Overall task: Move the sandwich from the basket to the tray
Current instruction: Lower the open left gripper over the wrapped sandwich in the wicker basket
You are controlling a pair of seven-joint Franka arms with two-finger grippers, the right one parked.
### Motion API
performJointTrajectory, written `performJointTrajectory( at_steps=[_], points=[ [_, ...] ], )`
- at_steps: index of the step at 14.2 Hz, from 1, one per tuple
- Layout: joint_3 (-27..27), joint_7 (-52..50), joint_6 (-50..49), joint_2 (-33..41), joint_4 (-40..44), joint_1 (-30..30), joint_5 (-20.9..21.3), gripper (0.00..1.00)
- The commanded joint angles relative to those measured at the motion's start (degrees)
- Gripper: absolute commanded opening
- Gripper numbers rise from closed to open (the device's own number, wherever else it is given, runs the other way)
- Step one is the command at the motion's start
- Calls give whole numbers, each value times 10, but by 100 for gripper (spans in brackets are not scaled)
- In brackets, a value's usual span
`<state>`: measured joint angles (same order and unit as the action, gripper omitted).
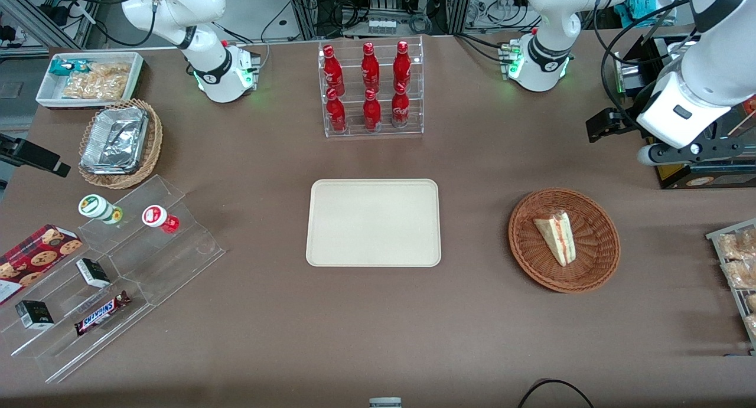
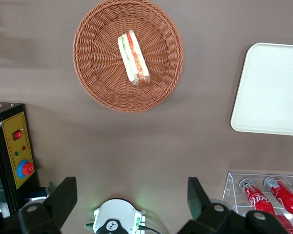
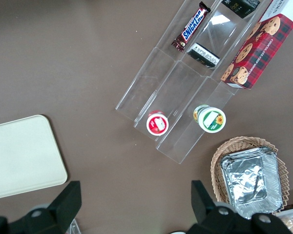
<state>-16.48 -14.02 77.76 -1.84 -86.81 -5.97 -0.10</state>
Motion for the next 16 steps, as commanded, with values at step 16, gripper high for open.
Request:
performJointTrajectory(
  at_steps=[16],
  points=[
    [15, -151, 300, -136, -200, 25, -1, 100]
  ],
)
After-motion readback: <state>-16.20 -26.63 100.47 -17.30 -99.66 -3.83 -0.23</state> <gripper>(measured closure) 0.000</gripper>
